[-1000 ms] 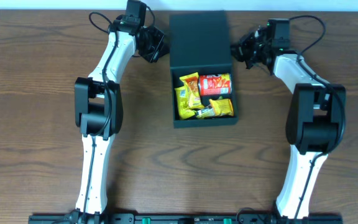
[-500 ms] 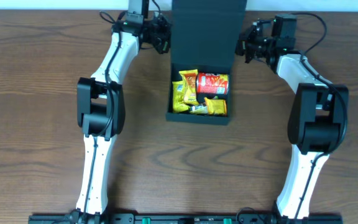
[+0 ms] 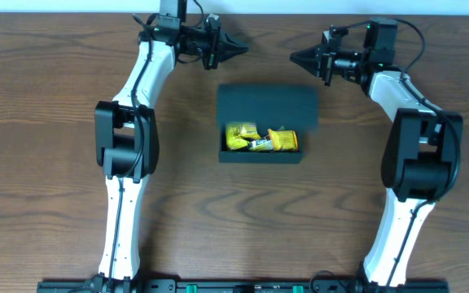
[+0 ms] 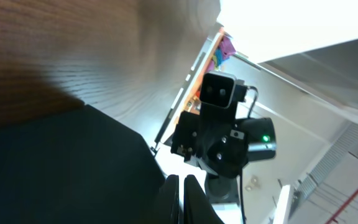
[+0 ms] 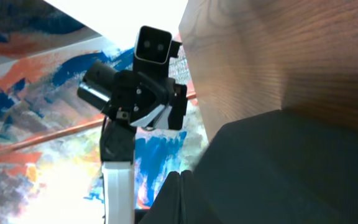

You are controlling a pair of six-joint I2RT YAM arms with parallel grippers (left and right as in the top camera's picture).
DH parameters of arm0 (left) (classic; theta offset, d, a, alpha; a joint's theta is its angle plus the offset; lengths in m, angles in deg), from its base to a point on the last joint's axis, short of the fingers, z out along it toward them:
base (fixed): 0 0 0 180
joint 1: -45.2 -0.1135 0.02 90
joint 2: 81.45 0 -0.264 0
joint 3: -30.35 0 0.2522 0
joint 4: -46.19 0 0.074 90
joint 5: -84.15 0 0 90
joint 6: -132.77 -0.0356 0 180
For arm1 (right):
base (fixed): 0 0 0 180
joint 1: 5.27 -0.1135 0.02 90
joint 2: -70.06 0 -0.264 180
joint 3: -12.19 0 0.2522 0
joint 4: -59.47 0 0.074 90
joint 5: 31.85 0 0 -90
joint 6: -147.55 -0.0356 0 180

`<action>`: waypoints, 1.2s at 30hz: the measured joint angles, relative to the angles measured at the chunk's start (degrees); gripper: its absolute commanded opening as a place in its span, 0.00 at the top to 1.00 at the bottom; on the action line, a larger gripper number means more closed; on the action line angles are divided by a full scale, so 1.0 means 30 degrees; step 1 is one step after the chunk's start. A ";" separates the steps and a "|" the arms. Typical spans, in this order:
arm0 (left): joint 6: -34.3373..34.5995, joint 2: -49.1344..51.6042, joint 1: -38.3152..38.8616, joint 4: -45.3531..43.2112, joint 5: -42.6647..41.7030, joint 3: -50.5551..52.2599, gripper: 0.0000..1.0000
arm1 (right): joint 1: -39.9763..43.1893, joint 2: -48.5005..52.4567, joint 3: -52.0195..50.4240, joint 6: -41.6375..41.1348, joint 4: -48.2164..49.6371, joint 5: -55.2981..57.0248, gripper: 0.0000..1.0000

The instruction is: Pack container

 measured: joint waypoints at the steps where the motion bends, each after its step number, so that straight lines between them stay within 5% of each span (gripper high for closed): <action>1: -0.0022 0.0000 -0.0073 -0.0182 -0.0211 0.0000 0.94 | 0.0051 0.0000 0.0000 -0.0007 0.0124 -0.0146 0.98; 9: -0.1253 -0.0335 -0.0131 -0.0372 -0.0816 0.0000 0.94 | 0.0240 -0.0036 0.0000 -0.0481 0.3060 -0.1821 0.98; 14: -0.2754 -0.2929 -0.0233 0.0466 -0.0044 0.0000 0.94 | 0.0240 -0.0889 -0.0095 -0.2674 0.8816 -0.2572 0.98; 17: -0.5078 -0.6105 -0.0350 0.4495 0.2208 -0.0124 0.94 | 0.0240 -0.2732 -0.0095 -0.4677 1.3347 -0.3111 0.98; 21: -0.9187 -1.0790 -0.0313 1.1482 0.9034 -0.0342 0.94 | 0.0240 -0.6076 0.0051 -0.7694 1.8360 -0.3796 0.98; 26: -1.2305 -1.4127 0.0350 1.4280 1.5067 -0.0364 0.94 | 0.0240 -0.7715 0.0168 -0.9340 1.8957 -0.3934 0.98; 36: -1.3712 -1.6240 0.1515 1.5766 2.0028 -0.0364 0.94 | 0.0240 -0.7337 0.0168 -1.0171 1.4069 -0.0321 0.98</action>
